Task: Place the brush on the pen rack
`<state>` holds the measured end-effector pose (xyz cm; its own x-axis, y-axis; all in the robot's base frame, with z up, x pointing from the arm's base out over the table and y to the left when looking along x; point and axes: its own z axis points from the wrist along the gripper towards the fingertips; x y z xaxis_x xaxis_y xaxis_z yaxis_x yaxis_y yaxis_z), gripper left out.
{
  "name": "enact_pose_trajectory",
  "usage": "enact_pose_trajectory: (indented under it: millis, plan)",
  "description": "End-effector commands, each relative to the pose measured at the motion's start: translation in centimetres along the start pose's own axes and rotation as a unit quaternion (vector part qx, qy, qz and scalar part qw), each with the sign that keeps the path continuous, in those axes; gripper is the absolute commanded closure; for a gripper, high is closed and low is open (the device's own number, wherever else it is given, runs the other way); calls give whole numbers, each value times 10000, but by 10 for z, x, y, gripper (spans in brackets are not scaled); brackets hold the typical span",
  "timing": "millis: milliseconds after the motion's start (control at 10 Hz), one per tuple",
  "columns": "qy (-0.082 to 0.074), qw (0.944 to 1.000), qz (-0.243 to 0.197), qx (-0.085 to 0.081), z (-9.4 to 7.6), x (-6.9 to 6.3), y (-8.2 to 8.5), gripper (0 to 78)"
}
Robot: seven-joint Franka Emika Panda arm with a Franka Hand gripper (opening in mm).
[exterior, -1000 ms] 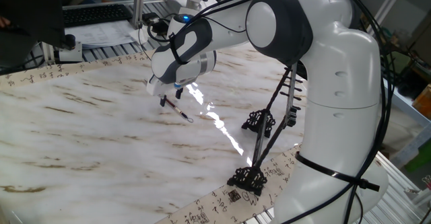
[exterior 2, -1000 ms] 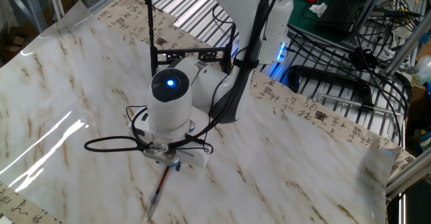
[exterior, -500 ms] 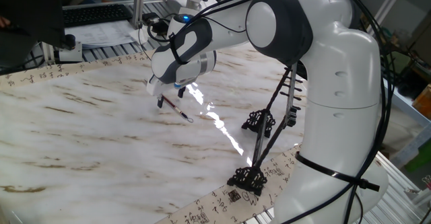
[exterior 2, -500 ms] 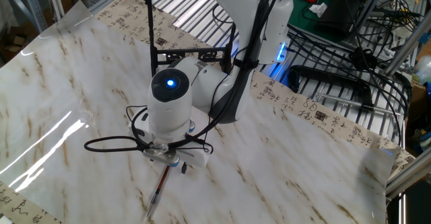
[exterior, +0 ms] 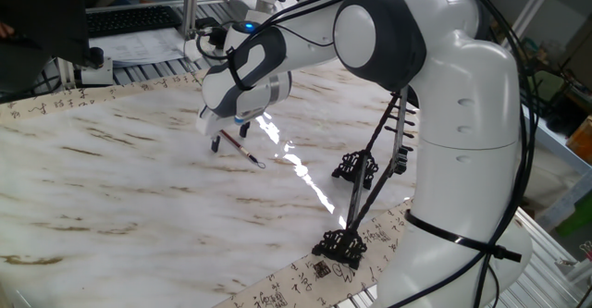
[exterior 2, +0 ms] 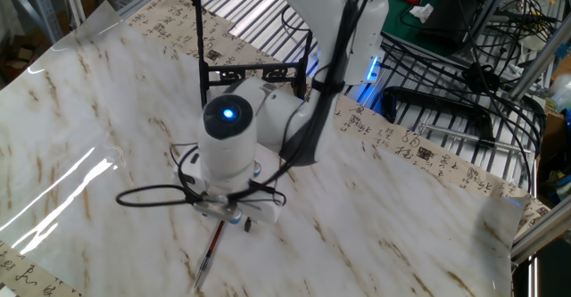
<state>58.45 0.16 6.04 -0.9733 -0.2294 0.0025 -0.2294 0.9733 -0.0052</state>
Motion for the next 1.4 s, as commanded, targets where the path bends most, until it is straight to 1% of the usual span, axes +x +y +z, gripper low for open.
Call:
enact_pose_trajectory:
  millis: [100,500,1300,1400]
  plan:
    - [16,10000,-47,-9,1,-1,3,1]
    - [9,10000,-50,-5,-2,0,1,1]
    - [-11,10000,-50,-15,-1,-1,-1,1]
    - [-41,10000,-50,2,0,0,-2,1]
